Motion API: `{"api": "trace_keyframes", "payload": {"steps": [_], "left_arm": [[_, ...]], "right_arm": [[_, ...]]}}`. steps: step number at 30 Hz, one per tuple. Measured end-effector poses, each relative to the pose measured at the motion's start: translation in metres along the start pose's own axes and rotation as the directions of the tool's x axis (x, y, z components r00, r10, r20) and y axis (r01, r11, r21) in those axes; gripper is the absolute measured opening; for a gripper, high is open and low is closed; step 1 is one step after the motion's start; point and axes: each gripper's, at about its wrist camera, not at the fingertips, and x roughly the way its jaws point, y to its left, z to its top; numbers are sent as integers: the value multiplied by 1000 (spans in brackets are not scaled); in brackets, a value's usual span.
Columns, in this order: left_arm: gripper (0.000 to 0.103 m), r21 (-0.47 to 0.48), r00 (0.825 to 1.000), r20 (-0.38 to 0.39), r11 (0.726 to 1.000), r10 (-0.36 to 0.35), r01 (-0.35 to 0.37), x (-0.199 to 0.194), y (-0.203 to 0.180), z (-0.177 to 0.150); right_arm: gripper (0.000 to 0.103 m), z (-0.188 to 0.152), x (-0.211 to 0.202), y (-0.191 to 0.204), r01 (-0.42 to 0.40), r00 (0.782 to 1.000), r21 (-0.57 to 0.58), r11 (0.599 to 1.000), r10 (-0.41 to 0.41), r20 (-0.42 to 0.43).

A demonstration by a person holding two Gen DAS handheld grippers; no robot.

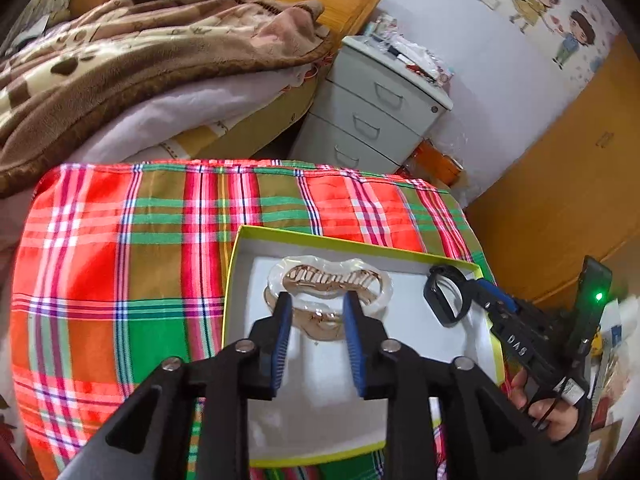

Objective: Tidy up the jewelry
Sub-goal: 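Carry the claw clip and black band into the yellow box and open both tools, then grasp the grey flower-charm hair ties with the left tool while the right tool grasps the white coil tie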

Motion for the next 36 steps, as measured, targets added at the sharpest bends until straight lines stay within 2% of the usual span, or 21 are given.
{"api": "trace_keyframes", "payload": {"steps": [1,2,5,12,21,24,29,33,36], "left_arm": [[32,13,1000,8,1000,2,-2,-6,-1,-3],[33,28,1000,14,1000,2,-3,-10,-3,-6],[36,60,1000,24,998,11,-13,-23,-4,-18],[37,53,1000,19,998,20,-21,-47,9,-58],[38,6,999,-14,999,45,-45,-56,20,-104],[39,2,999,-28,999,32,-32,-56,19,-113],[40,-20,997,-43,998,60,-61,-52,20,-124],[40,-14,995,-62,996,82,-83,-45,21,-126],[40,-44,994,-61,995,87,-90,-42,23,-128]], "right_arm": [[42,-2,-6,0,-11,1000,0,1000,11,14],[46,-3,-10,-1,-18,1000,0,1000,18,23],[46,-10,-27,-3,-27,998,4,1000,27,50],[46,-42,-69,-11,-80,993,15,997,78,94],[46,-89,-100,-16,-112,990,1,994,111,81],[46,-102,-104,-18,-96,993,7,995,95,67],[46,-129,-114,-21,-135,989,33,990,133,59],[46,-149,-119,-17,-155,988,16,988,154,29],[46,-157,-119,-15,-150,989,7,989,150,10]]}}
